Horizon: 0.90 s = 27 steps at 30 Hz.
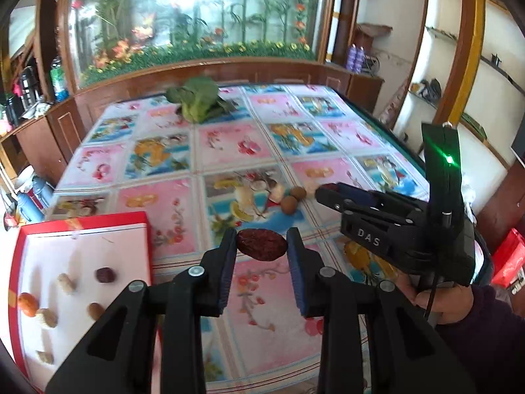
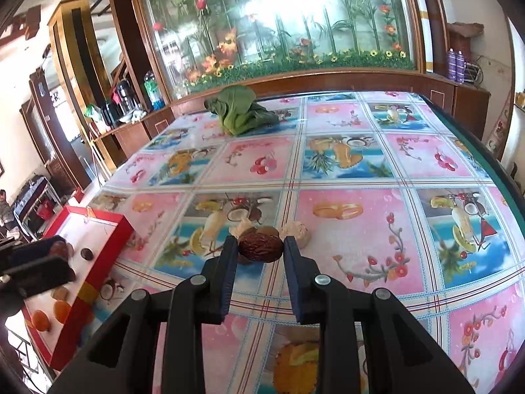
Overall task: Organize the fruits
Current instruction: 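Carry both dates over the white tray and open both tools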
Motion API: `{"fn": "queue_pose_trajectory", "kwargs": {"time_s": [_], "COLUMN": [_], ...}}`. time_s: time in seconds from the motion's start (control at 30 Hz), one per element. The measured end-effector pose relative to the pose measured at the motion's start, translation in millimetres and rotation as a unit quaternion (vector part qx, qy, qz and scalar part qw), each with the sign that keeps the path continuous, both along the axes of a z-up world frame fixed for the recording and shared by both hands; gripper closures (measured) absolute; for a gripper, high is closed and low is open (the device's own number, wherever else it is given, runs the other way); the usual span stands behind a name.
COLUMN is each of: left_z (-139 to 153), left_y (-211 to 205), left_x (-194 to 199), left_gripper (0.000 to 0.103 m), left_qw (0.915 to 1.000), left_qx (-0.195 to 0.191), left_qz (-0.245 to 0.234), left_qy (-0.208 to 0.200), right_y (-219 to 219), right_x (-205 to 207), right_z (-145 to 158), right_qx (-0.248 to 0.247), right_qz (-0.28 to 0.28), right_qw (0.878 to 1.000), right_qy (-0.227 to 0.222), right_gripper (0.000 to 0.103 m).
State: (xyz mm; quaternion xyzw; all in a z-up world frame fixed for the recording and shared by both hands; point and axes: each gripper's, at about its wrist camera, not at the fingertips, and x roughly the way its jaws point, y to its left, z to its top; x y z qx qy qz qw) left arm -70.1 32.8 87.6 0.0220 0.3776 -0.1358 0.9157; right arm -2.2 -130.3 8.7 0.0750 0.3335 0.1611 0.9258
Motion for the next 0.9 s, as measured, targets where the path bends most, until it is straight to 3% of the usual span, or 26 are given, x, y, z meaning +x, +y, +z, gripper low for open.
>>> {"fn": "queue_pose_trajectory", "kwargs": {"time_s": [0.2,0.43,0.7,0.9], "left_z": [12.1,29.2,40.5,34.5], "left_y": [25.7,71.4,152.6,199.3], "left_x": [-12.3,-17.2,-10.4,-5.2], "left_gripper": [0.07,0.07,0.07,0.07], "left_qw": [0.9994,0.9961,0.9852,0.9773], "left_qx": [-0.009,-0.004,0.019,0.037], "left_qz": [0.023,0.073,0.16,0.202], "left_qy": [-0.023,-0.049,-0.058,-0.053], "right_y": [17.3,88.0,175.2,210.1], "right_x": [3.0,10.1,26.5,35.6], "right_z": [7.3,37.7,62.3,56.4], "right_qx": [0.044,0.065,0.081,0.073], "right_qz": [0.017,0.096,0.19,0.215], "right_qw": [0.999,0.993,0.977,0.972], "right_qy": [0.017,0.018,0.05,0.068], "right_gripper": [0.076,0.076,0.076,0.076]}}
